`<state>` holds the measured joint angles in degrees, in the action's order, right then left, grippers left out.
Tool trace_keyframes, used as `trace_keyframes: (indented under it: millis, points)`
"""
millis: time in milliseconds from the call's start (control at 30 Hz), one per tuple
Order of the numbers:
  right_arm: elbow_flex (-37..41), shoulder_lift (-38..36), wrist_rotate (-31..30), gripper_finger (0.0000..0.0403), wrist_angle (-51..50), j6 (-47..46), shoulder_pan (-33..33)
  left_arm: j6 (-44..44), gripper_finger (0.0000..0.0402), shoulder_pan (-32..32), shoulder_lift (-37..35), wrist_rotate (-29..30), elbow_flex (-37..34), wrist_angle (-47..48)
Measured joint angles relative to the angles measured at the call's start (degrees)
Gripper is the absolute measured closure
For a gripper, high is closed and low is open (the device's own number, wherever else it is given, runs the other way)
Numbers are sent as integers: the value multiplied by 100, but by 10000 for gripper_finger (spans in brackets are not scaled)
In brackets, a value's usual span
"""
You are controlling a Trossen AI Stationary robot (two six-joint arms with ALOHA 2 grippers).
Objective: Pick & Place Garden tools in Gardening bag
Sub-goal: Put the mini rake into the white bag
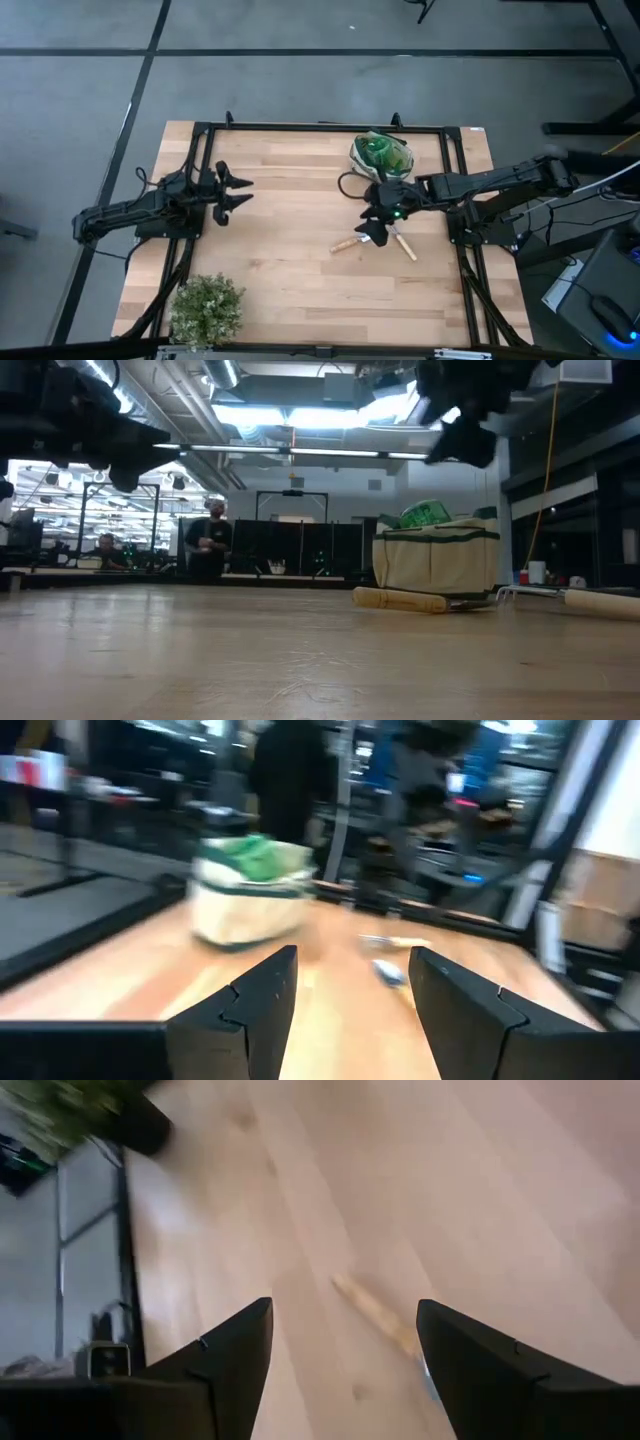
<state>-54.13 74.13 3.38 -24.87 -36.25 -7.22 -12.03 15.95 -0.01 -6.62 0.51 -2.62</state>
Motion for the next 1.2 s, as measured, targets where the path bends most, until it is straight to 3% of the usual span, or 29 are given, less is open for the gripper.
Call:
trace_keyframes:
  millis: [233,467,1200]
  points:
    - [0,0,219,151,-1403,-988,0,63,210,23,0,-49,0,65]
    - [0,0,288,151,-2490,-1147,-2,181,212,23,0,-63,0,68]
    - [0,0,573,151,-3005,-1178,-4,-313,211,17,327,-50,0,88]
